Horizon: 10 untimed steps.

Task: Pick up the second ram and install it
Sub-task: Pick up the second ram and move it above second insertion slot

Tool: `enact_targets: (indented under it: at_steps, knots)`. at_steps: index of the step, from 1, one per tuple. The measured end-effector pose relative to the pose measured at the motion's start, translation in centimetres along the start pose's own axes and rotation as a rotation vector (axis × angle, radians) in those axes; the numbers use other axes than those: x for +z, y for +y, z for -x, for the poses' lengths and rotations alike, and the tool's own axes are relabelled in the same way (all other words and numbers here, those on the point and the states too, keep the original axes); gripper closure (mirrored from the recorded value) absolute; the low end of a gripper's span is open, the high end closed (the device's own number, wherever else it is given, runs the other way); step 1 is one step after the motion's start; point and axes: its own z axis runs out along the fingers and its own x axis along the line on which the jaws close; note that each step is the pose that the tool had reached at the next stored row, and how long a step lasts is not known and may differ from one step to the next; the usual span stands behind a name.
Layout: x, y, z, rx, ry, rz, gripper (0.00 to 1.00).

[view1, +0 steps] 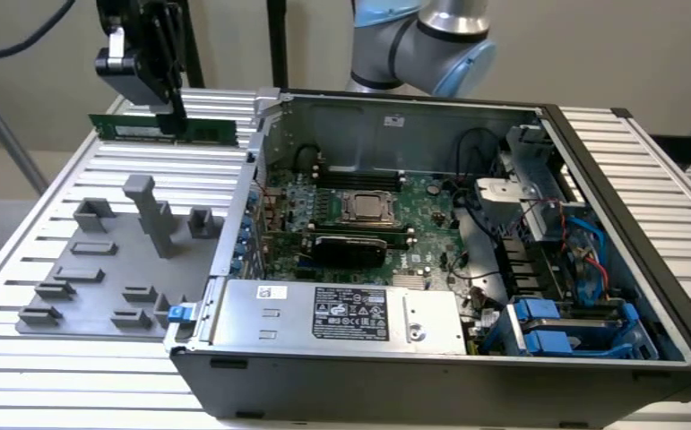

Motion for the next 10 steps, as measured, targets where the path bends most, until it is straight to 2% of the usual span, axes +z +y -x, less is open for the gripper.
enact_targets:
  at_steps: [6, 10]
  knots:
    - [0.02, -1.41, 1.3, 0.000, 0.0000, 0.0001, 0.86]
    - [0.08, -3.02, 1.8, 0.000, 0.0000, 0.0000, 0.86]
